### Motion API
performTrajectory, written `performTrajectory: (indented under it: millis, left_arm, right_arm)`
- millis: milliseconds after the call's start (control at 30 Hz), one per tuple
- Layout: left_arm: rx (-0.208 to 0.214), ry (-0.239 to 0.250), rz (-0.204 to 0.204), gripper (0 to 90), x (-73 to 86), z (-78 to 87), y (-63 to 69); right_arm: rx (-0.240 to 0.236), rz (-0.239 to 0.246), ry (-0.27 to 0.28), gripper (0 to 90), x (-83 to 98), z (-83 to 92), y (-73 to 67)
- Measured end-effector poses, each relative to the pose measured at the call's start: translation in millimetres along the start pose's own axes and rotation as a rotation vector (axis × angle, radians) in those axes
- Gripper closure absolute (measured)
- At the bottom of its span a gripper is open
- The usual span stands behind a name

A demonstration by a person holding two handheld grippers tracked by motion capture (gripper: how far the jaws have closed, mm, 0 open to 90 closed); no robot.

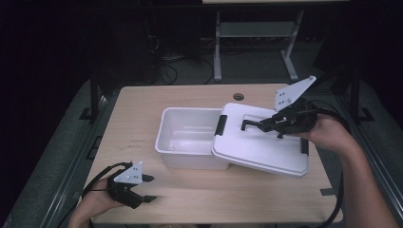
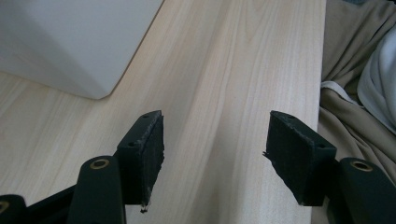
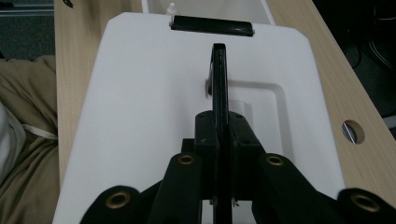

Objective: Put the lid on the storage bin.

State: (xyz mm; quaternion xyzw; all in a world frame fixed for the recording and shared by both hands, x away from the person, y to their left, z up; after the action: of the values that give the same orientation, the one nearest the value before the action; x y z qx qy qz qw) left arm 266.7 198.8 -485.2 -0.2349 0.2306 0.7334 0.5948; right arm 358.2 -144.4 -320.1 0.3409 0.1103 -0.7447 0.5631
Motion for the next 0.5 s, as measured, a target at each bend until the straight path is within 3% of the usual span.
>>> performTrajectory:
  millis: [500]
  left_arm:
    - [0.005, 0.008, 0.01, 36.6, 2.7, 1.2, -0.9]
  right_arm:
    - [-0.051, 0.047, 0.01, 83.6, -37.6, -29.5, 2.7]
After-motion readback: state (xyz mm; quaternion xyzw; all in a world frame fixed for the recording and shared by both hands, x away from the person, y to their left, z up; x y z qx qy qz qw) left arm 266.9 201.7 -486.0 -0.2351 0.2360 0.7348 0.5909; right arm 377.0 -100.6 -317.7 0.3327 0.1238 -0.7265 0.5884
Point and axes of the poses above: each handheld gripper's, and its own axes: z roughly backward along the jaws, x roughly out of its underside, y roughly to its right, the point moved 10 cm from there along -z, roughly forward along the jaws, and after that the axes turned 6 degrees about x, right-handed, at the moved point
